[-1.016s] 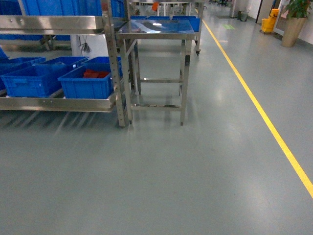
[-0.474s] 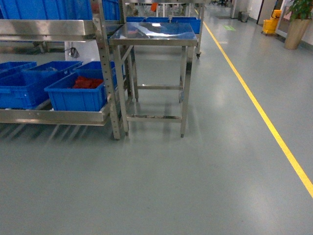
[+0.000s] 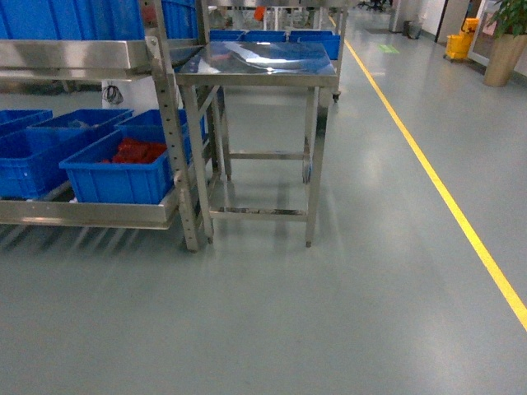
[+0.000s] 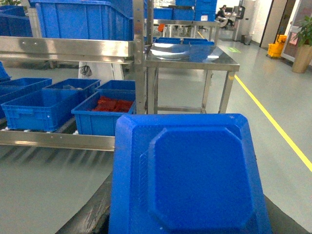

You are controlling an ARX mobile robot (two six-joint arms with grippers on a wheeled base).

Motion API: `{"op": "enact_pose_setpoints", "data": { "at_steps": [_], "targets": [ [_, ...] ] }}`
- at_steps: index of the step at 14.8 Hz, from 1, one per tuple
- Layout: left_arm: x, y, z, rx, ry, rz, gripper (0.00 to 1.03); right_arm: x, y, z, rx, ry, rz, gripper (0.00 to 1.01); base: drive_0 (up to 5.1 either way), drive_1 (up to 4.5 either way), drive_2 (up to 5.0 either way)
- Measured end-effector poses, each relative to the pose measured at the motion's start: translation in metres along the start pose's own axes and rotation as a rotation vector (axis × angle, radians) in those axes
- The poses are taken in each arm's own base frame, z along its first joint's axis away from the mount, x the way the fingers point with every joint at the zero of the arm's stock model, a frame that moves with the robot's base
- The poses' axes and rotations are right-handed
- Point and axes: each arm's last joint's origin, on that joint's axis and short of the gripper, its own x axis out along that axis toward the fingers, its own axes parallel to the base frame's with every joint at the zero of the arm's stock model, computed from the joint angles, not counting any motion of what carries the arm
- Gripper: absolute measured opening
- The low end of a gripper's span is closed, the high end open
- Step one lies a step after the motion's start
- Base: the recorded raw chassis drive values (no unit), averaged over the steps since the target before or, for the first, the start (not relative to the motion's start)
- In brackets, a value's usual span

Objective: Sort blue parts and orange caps into right shelf containers

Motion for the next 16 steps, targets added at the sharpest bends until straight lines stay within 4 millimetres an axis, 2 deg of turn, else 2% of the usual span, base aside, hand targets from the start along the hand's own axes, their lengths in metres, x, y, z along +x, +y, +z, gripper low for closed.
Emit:
{"op": "enact_pose_setpoints", "data": {
  "at_steps": [16],
  "targets": [
    [0.0000,0.0000,-0.0001,0.000,0.001,0.000,0.44,0.0000,0.0000,0.0000,0.000,0.000,0.000,0.42,0.0,4.36,-4.3]
  ]
}}
